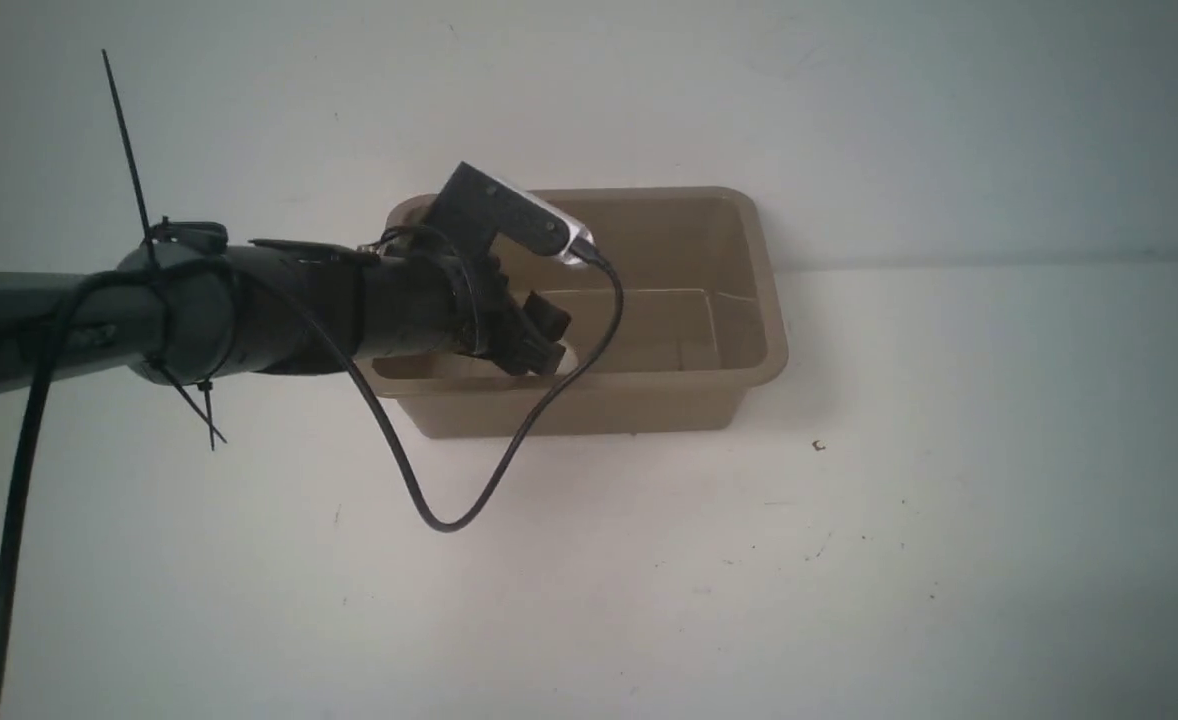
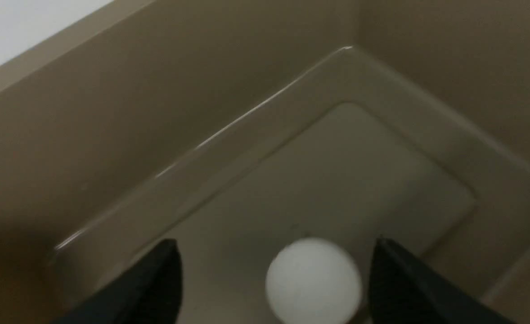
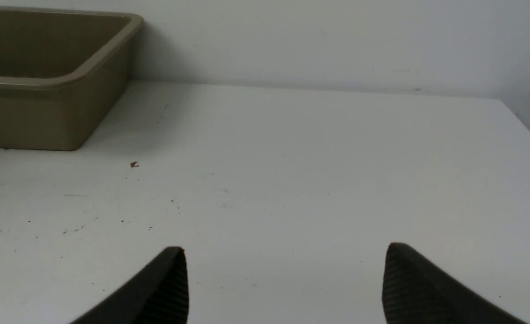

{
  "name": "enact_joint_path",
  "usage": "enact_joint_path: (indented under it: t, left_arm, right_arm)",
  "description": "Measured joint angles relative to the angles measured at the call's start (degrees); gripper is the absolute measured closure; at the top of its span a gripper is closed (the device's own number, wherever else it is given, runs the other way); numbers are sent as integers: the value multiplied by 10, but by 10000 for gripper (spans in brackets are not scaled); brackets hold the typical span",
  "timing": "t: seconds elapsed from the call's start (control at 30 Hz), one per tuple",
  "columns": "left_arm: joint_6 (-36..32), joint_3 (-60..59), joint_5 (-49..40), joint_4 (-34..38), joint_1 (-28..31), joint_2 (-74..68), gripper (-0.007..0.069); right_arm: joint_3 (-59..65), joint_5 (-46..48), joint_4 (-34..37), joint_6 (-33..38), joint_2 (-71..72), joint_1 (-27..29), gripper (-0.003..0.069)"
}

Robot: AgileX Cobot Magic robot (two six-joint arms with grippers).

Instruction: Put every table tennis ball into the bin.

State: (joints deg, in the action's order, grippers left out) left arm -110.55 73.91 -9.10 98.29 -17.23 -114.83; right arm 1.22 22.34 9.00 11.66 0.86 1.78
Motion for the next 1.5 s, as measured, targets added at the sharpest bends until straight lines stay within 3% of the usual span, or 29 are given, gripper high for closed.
enact_joint_path:
  t: [0.1,0.23,0.5,0.7,0.97,1.27,1.5]
  left_arm:
    - [43,0,34,1,0,32,43]
    - [62,-6,60,4,-3,109,41]
    - [-24,-70,191,12,-24,348,101]
    - [-10,-113,234,17,-25,448,104]
    - [165,-170,101,16,-27,497,104]
    - [164,-172,22,10,-28,497,104]
    - [66,-172,-13,5,-44,498,104]
  right_arm:
    - [0,0,0,0,0,0,134]
    - [0,0,0,0,0,0,134]
    - [0,0,0,-1,0,0,134]
    - [0,0,0,-1,0,0,134]
    - [0,0,0,-1,0,0,134]
    - [0,0,0,-1,0,0,134]
    - [0,1,4,-1,0,2,134]
